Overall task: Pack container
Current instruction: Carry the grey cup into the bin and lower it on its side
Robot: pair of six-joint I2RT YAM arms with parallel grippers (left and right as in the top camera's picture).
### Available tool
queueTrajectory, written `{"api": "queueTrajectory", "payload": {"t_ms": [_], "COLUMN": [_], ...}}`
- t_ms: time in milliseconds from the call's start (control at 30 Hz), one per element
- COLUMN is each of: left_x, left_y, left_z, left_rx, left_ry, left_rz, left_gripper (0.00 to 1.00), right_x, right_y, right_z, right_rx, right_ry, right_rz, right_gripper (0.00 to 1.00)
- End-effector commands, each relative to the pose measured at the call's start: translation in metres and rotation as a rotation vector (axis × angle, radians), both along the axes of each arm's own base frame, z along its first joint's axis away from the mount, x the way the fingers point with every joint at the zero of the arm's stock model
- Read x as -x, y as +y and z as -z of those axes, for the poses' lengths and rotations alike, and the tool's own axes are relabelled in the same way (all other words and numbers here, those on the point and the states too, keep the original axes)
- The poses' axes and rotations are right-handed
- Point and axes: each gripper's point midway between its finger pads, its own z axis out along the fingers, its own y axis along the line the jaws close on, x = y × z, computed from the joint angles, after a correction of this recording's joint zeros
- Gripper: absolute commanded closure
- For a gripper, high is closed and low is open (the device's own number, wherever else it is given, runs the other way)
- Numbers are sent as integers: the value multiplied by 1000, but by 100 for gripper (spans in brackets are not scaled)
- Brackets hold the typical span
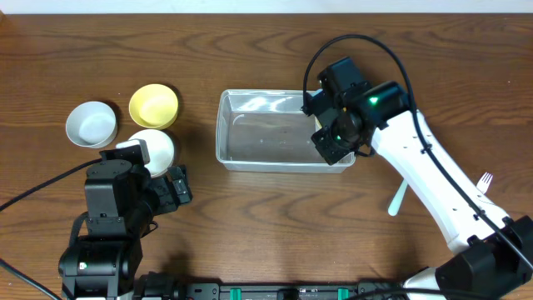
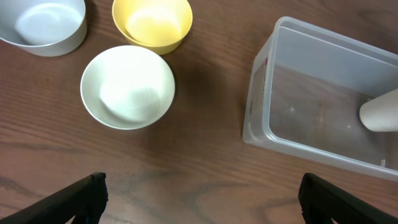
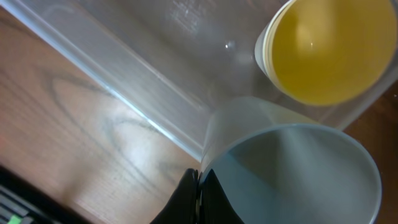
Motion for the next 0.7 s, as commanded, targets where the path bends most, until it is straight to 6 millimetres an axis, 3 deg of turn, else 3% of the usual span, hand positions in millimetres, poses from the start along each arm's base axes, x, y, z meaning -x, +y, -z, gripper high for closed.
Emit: {"api": "queueTrajectory", "payload": {"t_ms": [0, 233, 467, 667], "left_x": [-2, -2, -2, -2], "left_y": [0, 0, 0, 0], "left_z": [-9, -9, -9, -9], "left_rx": [9, 9, 9, 9], "left_ry": [-21, -21, -21, -21], "left_rz": [-5, -4, -4, -5], "left_gripper": [2, 2, 2, 2], "right_x": [1, -2, -4, -5], "right_y": [1, -1, -11, -11], "right_z": [13, 41, 44, 44], "right_rx": [-2, 11, 66, 65], "right_ry": [1, -17, -35, -36], "right_rz": [9, 14, 26, 26], "right_gripper": [98, 95, 63, 64]}}
